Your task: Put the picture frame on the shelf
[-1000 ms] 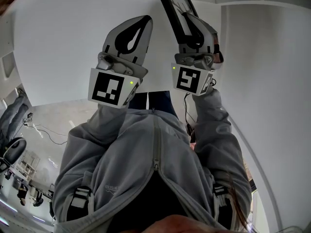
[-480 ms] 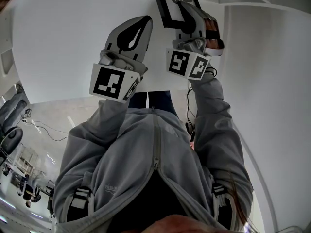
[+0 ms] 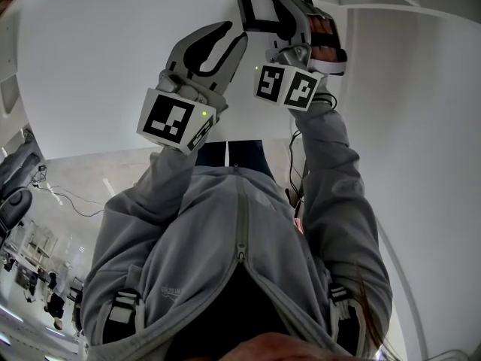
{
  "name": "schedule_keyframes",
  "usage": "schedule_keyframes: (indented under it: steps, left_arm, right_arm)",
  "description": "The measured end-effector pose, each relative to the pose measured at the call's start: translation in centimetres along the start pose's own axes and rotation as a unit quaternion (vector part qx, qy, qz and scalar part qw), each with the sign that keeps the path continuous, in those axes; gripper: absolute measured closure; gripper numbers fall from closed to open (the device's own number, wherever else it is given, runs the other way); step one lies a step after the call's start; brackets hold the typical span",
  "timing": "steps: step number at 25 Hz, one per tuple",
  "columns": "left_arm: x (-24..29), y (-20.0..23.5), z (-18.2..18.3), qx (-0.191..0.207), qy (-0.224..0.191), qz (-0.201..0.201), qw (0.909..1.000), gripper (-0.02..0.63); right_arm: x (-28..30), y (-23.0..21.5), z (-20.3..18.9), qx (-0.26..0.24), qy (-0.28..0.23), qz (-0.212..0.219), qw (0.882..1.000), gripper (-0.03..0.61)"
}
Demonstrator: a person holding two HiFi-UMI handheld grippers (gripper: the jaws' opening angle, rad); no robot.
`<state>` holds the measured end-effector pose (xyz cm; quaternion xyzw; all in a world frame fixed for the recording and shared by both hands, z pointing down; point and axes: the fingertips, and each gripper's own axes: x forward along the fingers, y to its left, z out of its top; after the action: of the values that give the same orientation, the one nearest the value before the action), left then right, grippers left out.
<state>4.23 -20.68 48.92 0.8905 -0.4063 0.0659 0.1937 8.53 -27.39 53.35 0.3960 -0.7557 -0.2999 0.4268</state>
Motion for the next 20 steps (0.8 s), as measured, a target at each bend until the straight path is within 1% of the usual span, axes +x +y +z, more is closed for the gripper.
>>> schedule_keyframes:
  steps: [3, 5, 11, 12, 16, 17, 19, 20]
  left_arm:
    - [0.5, -0.6, -0.4, -0.006, 0.007, -0.014, 0.9999, 0.475]
    - [0.9, -0.7, -0.7, -0.012, 0.010, -0.021, 0.9997, 0.463]
    - [1.6, -0.2, -0.8, -0.060, -0.003, -0.036, 0.9975, 0.470]
    - [1.6, -0.2, -0.8, -0.065, -0.004, -0.036, 0.9973, 0.480]
    - [1.5, 0.2, -1.2, -0.076, -0.007, -0.028, 0.9967, 0.489]
    - [1.5, 0.2, -1.3, -0.076, -0.008, -0.027, 0.9967, 0.489]
    - [1.5, 0.2, -1.4, -0.076, -0.008, -0.025, 0.9968, 0.492]
    - [1.5, 0.2, -1.4, -0.075, -0.008, -0.024, 0.9968, 0.492]
  right_arm:
    - [-0.1, 0.0, -0.2, -0.006, 0.000, -0.001, 1.000, 0.544]
    - [0.0, 0.1, -0.2, -0.010, 0.000, 0.001, 1.000, 0.543]
    - [0.4, 0.7, -0.3, -0.031, 0.007, 0.014, 0.999, 0.543]
    - [0.3, 0.7, -0.3, -0.033, 0.007, 0.019, 0.999, 0.543]
    - [0.2, 1.2, 0.2, -0.033, -0.002, 0.047, 0.998, 0.540]
    - [0.1, 1.2, 0.3, -0.026, -0.004, 0.053, 0.998, 0.524]
    - [-0.2, 1.2, 0.3, 0.002, -0.006, 0.064, 0.998, 0.435]
    - [-0.4, 1.0, 0.1, 0.019, -0.005, 0.069, 0.997, 0.414]
